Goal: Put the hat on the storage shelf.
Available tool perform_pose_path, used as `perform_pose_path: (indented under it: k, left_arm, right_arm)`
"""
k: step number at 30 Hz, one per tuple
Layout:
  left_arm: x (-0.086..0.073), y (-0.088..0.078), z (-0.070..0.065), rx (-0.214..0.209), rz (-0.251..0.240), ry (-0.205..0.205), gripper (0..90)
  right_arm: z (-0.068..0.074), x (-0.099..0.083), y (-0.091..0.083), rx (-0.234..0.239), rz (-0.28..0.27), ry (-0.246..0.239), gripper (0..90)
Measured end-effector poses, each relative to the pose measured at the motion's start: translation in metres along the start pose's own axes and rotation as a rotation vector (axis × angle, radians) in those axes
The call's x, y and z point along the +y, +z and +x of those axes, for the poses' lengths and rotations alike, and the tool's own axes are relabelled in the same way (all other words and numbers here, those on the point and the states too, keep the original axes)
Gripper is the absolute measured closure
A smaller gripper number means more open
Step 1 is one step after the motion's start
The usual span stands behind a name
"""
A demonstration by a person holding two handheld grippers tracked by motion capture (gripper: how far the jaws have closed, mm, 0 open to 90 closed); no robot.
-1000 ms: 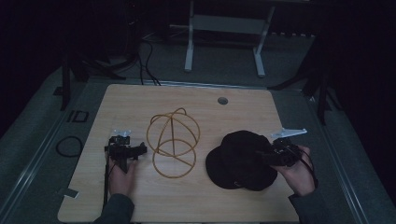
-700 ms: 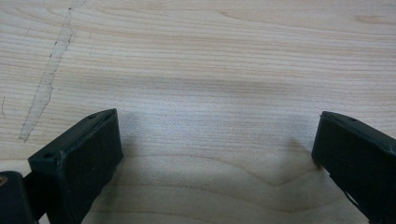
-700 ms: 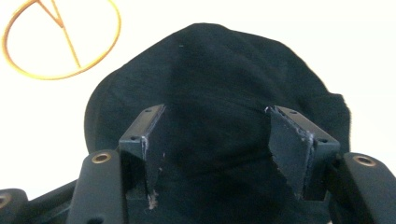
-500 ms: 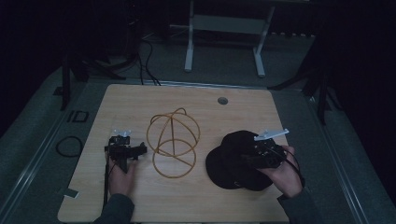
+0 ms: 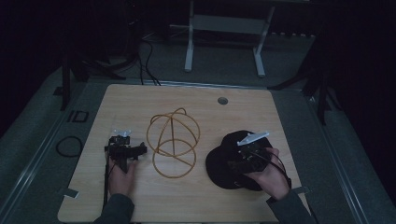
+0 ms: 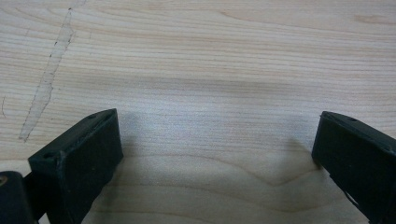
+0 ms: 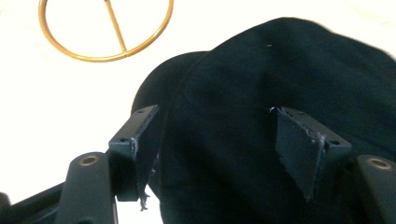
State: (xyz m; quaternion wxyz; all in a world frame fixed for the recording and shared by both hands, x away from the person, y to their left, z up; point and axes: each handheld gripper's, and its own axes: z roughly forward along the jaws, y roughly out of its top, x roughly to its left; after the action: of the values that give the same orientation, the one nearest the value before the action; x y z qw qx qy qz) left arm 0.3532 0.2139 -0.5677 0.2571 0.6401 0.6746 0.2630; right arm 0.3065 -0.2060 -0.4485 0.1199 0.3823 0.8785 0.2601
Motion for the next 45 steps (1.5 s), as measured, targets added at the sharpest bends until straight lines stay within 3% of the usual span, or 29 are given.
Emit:
perform_pose_path:
  k: [8,14,22,28,34,40,45]
  left_arm:
    - [0.0,0.0,0.0,0.0,0.0,0.0,1.2]
    - [0.0,0.0,0.0,0.0,0.0,0.0,1.2]
    - [0.0,0.0,0.0,0.0,0.0,0.0,1.2]
    - [0.0,0.0,0.0,0.0,0.0,0.0,1.2]
    - [0.0,0.0,0.0,0.0,0.0,0.0,1.2]
    - [0.0,0.0,0.0,0.0,0.0,0.0,1.2]
    - [0.0,0.0,0.0,0.0,0.0,0.0,1.2]
  right_arm:
    - [0.01,0.003,0.017,0.018,0.053,-0.025,29.1]
    - [0.016,0.007,0.033,-0.005,0.107,-0.042,28.8]
    - [0.014,0.008,0.052,-0.02,0.175,-0.015,29.1]
    - [0.012,0.01,0.062,-0.021,0.219,0.017,38.0]
    - [0.002,0.01,0.065,0.064,0.221,0.088,47.4]
    - [-0.015,0.005,0.067,0.214,0.2,0.182,66.2]
    - [-0.013,0.008,0.063,0.194,0.213,0.147,74.4]
